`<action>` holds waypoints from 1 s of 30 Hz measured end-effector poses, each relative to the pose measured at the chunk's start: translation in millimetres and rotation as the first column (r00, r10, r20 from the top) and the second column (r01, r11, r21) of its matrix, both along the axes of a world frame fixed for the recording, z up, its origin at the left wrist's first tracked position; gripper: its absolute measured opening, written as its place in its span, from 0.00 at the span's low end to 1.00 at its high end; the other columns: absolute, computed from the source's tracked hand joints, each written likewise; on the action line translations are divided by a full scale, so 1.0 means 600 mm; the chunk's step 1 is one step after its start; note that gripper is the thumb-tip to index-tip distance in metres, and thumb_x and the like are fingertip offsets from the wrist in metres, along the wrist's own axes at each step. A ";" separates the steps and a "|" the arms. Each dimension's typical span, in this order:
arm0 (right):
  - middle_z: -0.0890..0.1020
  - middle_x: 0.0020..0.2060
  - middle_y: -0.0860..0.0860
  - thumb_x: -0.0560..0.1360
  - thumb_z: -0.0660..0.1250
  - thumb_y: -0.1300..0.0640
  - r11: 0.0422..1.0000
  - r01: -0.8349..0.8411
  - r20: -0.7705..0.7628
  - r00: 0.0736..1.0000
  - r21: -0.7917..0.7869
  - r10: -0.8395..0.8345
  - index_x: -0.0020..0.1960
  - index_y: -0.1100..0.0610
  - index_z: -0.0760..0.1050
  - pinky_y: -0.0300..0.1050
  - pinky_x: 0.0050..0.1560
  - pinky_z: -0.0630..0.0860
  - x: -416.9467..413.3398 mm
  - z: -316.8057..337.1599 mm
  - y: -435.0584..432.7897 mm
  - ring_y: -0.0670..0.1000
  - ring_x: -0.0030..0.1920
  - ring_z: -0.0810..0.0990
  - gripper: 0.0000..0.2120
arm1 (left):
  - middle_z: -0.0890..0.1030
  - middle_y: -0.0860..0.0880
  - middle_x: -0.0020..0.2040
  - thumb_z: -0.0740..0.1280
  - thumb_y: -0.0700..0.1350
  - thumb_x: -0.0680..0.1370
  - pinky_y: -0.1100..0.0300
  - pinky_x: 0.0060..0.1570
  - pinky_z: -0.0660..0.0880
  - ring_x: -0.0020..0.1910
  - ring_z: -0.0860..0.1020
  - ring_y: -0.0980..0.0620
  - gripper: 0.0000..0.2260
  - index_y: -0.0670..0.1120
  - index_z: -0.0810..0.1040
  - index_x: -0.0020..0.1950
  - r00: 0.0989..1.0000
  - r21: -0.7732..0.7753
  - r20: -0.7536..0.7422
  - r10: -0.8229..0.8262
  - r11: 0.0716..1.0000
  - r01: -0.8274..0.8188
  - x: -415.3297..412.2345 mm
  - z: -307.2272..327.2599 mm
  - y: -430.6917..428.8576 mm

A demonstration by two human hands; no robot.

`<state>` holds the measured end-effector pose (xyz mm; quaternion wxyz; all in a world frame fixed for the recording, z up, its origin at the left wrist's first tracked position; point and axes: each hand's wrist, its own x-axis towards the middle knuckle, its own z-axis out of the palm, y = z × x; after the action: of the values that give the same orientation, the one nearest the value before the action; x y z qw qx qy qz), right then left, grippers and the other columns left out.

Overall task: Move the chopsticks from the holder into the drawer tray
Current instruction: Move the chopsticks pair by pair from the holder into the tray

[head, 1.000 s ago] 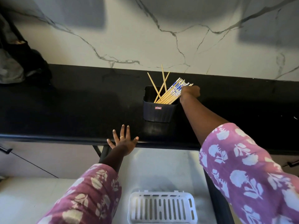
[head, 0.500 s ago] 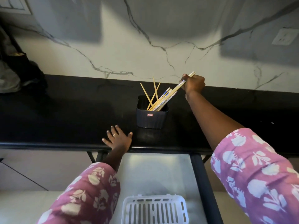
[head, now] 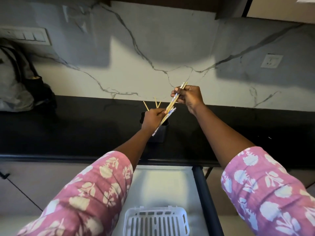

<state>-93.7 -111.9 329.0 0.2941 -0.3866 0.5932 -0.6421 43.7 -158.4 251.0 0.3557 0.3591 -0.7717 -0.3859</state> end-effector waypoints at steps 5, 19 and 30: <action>0.82 0.37 0.54 0.76 0.66 0.65 1.000 0.003 -0.023 1.000 0.013 -0.002 0.41 0.59 0.77 0.40 0.40 0.82 0.015 0.006 0.030 0.44 0.31 0.84 0.07 | 0.84 0.41 0.52 0.66 0.42 0.78 0.63 0.50 0.72 0.52 0.81 0.46 0.12 0.39 0.81 0.59 0.999 -0.018 0.012 0.043 0.999 -0.043 0.011 0.008 0.031; 0.82 0.38 0.50 0.76 0.66 0.65 0.849 0.404 0.306 0.901 -0.341 -0.306 0.56 0.69 0.77 0.37 0.46 0.80 0.048 0.014 0.068 0.47 0.41 0.82 0.11 | 0.82 0.41 0.44 0.64 0.40 0.80 0.51 0.47 0.82 0.42 0.83 0.46 0.11 0.35 0.79 0.57 0.931 0.438 -0.181 0.317 0.873 -0.212 0.032 0.013 0.045; 0.79 0.38 0.53 0.77 0.58 0.72 0.762 0.537 0.794 0.606 -0.363 -0.049 0.37 0.59 0.74 0.39 0.41 0.77 0.099 -0.032 0.102 0.48 0.41 0.80 0.15 | 0.78 0.44 0.40 0.56 0.32 0.81 0.58 0.51 0.77 0.55 0.80 0.44 0.11 0.32 0.72 0.62 0.738 0.736 -0.583 0.340 0.606 0.302 0.018 0.064 0.080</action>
<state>-34.5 -50.6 309.5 0.2640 -0.0493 0.2565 -0.9285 54.3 -110.5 289.1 0.4161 0.3214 -0.3286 -0.7846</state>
